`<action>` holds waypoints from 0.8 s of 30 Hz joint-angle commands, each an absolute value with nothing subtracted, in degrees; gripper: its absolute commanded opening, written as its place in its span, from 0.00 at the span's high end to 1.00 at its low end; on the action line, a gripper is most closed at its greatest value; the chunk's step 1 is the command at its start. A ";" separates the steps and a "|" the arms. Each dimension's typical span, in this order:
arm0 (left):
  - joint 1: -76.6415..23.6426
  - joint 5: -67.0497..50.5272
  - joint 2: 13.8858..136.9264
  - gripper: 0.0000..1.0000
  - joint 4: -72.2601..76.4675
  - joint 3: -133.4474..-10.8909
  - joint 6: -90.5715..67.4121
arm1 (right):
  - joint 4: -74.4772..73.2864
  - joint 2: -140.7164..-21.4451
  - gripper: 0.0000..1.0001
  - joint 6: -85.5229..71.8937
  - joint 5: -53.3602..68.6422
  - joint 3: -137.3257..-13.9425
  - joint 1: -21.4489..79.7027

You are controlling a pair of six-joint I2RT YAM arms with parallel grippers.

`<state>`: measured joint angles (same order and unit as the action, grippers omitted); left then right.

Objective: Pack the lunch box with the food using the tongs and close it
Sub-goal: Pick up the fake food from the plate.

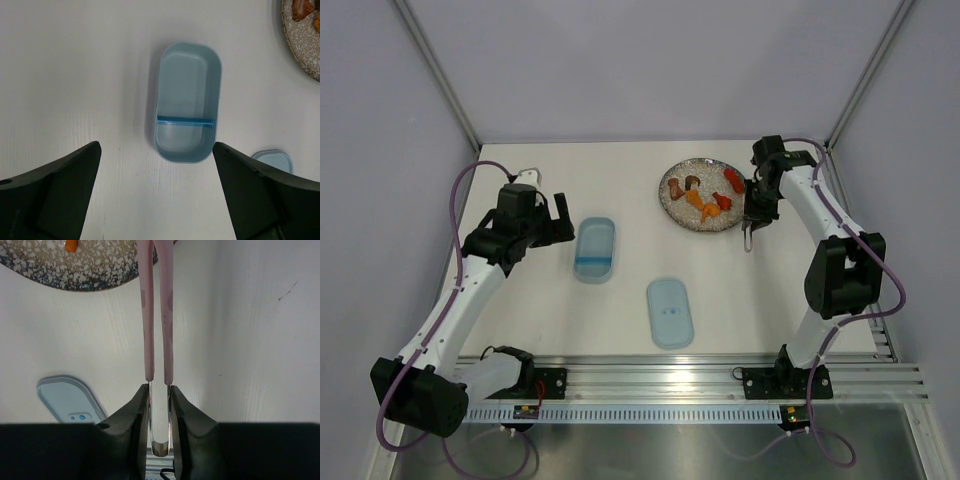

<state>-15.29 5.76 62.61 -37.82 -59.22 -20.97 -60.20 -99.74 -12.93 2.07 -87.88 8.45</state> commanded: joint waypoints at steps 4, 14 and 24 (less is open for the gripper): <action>-15.29 5.62 61.00 0.01 -37.62 -60.29 -20.30 | -67.84 -109.05 0.80 -8.00 1.14 -100.36 8.44; -15.29 6.33 59.50 0.01 -37.79 -59.59 -20.13 | -68.73 -112.41 0.77 -7.12 0.35 -102.30 8.35; -15.21 6.24 59.85 0.01 -37.88 -59.33 -20.30 | -69.08 -114.34 0.71 -6.42 -1.67 -104.06 8.35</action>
